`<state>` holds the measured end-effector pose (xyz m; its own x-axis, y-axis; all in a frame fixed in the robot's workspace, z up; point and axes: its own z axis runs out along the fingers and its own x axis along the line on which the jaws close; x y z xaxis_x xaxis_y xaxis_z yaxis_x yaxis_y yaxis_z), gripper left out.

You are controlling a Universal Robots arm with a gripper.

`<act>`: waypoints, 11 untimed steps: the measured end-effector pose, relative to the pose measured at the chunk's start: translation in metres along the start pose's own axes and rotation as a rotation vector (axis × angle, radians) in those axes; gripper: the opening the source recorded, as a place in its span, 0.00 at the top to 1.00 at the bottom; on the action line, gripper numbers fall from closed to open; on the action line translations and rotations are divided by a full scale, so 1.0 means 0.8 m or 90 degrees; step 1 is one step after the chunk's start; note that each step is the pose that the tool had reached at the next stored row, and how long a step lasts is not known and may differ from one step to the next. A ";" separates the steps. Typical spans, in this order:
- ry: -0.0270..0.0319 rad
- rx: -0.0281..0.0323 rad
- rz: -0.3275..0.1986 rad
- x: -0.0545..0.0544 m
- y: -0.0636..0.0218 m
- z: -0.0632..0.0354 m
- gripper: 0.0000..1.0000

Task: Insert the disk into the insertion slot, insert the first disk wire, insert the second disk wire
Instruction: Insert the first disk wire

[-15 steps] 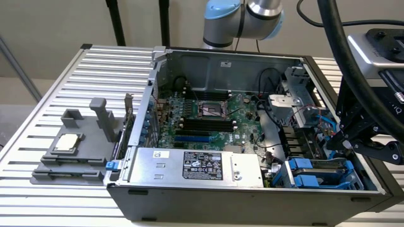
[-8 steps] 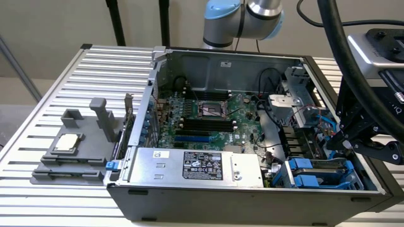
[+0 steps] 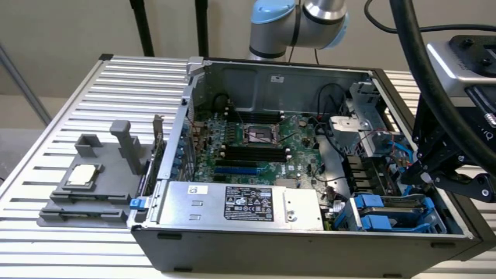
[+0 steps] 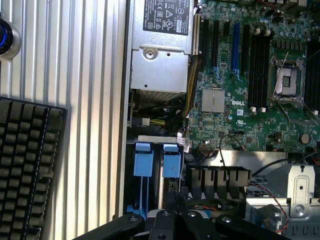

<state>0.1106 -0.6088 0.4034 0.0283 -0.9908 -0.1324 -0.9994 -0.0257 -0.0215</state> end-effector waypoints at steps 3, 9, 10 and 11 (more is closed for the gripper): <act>0.0000 0.0000 0.000 0.000 0.000 0.000 0.87; 0.0000 0.0000 0.000 0.000 0.000 0.000 0.87; 0.0000 0.0000 0.000 0.000 0.000 0.000 0.87; 0.0000 0.0000 0.000 0.000 0.000 0.000 0.87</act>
<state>0.1106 -0.6088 0.4034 0.0283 -0.9908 -0.1324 -0.9994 -0.0257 -0.0215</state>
